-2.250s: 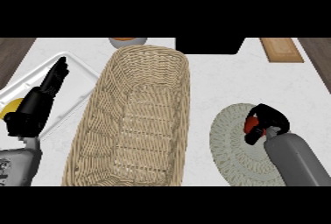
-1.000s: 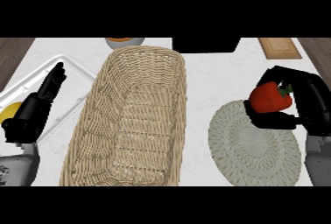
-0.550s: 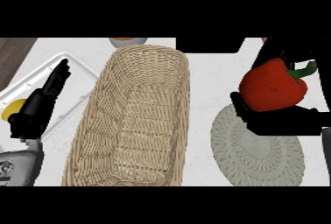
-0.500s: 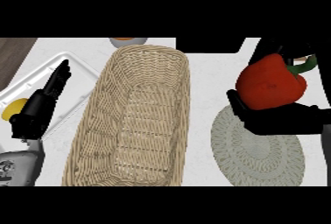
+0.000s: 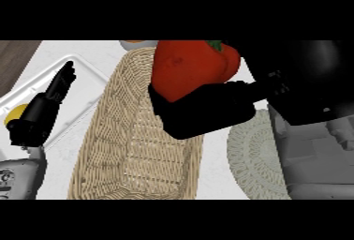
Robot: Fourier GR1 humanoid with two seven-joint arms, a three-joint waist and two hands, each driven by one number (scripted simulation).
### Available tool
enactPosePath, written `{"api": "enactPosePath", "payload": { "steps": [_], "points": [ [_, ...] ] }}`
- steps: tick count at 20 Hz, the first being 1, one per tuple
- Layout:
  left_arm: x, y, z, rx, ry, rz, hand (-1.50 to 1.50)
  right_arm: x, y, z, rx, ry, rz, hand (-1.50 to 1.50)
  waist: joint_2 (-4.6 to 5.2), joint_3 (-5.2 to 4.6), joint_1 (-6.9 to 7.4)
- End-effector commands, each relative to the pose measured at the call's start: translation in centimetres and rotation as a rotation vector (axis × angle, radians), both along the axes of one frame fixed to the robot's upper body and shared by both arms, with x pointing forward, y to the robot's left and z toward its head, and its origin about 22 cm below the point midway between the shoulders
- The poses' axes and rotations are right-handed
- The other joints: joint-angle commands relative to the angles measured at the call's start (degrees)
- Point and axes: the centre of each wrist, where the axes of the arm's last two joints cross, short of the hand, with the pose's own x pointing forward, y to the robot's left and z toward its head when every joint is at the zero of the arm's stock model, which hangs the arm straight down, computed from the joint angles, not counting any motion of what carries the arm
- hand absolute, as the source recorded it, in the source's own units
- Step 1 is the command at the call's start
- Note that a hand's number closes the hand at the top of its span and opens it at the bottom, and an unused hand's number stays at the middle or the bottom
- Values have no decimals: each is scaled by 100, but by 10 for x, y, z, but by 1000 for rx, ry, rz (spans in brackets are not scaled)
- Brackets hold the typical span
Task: Pick the bell pepper from the placemat and place it in the basket
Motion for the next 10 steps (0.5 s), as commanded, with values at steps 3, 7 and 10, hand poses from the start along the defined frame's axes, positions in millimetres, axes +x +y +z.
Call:
{"api": "enactPosePath", "payload": {
  "steps": [3, 7, 10],
  "points": [
    [-2, -3, -3, 10, 0, 3, 0, 11, 62, 11, -49, 137, -7, 150, 9, 4, 0],
    [-7, 4, 10, -1, -9, 0, 0, 15, 75, -1, -121, 213, -1, 150, -5, 8, 4],
    [-2, 5, -7, 17, -14, 12, 0, 25, 81, -4, -150, 277, -2, 150, 11, 5, -35]
  ]
}}
